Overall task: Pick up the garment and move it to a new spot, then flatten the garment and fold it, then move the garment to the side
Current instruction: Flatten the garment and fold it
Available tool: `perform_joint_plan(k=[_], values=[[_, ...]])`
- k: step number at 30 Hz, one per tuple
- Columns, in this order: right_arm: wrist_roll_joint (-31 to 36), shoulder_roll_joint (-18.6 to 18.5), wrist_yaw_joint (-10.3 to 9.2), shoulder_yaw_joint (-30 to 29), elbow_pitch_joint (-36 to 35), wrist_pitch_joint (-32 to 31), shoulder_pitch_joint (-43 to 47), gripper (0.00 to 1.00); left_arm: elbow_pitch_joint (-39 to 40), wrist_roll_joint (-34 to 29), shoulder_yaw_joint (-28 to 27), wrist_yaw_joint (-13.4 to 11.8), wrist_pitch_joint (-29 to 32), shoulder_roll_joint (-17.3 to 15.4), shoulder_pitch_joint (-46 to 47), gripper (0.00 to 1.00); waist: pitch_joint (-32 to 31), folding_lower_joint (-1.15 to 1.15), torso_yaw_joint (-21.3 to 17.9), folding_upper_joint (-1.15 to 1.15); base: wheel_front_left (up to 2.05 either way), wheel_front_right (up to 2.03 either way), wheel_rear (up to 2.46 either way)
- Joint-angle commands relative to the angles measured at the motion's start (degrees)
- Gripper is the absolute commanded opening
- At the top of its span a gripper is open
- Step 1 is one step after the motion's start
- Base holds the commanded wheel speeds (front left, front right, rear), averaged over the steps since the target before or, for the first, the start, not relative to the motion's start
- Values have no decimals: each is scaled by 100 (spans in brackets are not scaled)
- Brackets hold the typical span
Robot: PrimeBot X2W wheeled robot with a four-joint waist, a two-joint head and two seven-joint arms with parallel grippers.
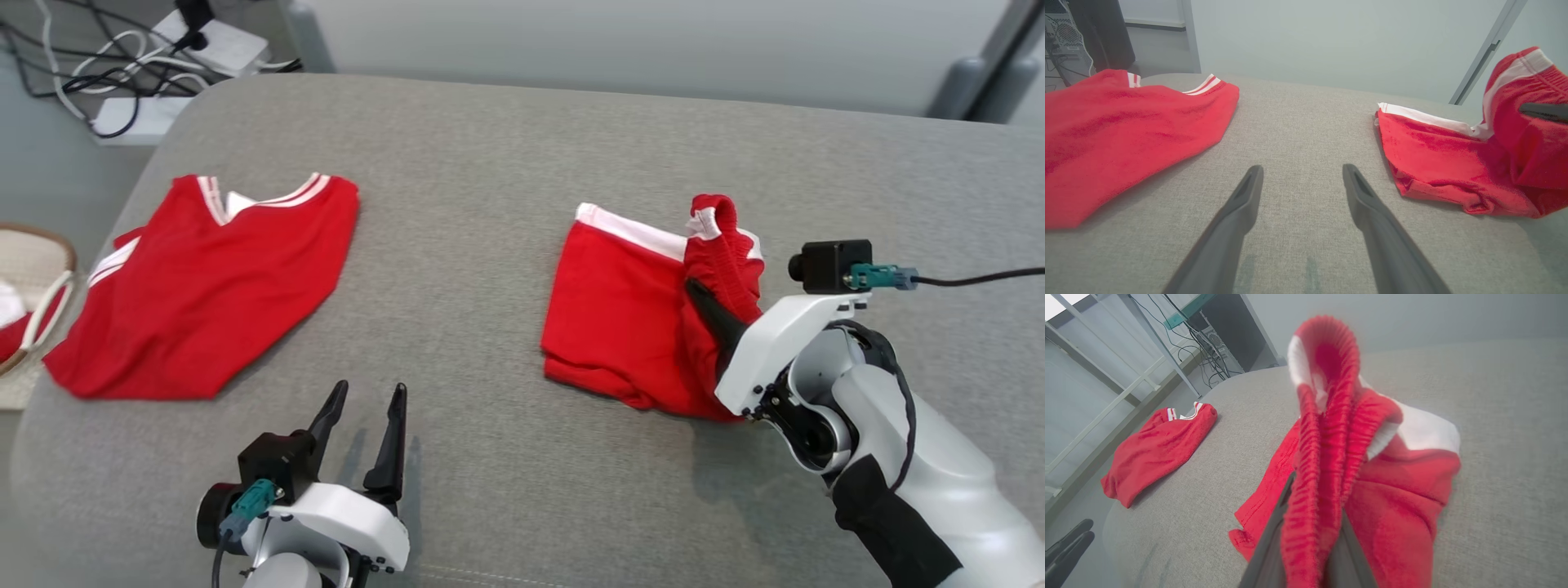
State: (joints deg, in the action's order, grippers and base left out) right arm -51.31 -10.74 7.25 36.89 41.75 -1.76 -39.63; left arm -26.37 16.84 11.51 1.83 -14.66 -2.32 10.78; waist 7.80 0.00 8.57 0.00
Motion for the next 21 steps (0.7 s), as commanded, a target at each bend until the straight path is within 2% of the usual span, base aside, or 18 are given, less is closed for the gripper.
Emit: perform_joint_plan(k=[1, 8, 10, 11, 12, 14, 15, 16, 21], values=[[-50, 82, 24, 98, -86, -1, -154, 0, 162, 51, -121, -63, -34, -55, 82, 100, 60, 0, 194, 0, 0, 0, 0], [24, 84, 24, 326, 616, 109, -488, 0, 177, 317, 185, 40, -34, -55, 121, 100, 175, 0, 848, 0, 0, 0, 0], [41, 101, 24, 369, 832, 176, -564, 11, 179, 365, 253, 85, -34, -55, 129, 100, 192, 0, 1015, 0, 0, 0, 0], [22, 111, 24, 368, 934, 212, -598, 11, 172, 381, 279, 101, -34, -55, 127, 100, 203, 0, 1089, 0, 0, 0, 0], [13, 121, 24, 372, 1034, 248, -641, 17, 161, 410, 305, 125, -34, -55, 128, 100, 215, 0, 1152, 0, 0, 0, 0], [12, 153, 24, 387, 1224, 339, -743, 42, 111, 449, 387, 205, -34, -55, 132, 100, 229, 0, 1250, 0, 0, 0, 0], [22, 179, 24, 407, 1318, 383, -793, 75, 92, 454, 397, 220, -34, -55, 135, 100, 230, 0, 1279, 0, 0, 0, 0], [2, 218, 24, 386, 1425, 441, -842, 100, 78, 453, 390, 223, -34, -55, 136, 100, 227, 0, 1295, 0, 0, 0, 0], [18, 333, 24, 416, 1792, 707, -1074, 100, 66, 406, 328, 170, -34, -55, 152, 100, 183, 0, 1268, 0, 0, 0, 0]])
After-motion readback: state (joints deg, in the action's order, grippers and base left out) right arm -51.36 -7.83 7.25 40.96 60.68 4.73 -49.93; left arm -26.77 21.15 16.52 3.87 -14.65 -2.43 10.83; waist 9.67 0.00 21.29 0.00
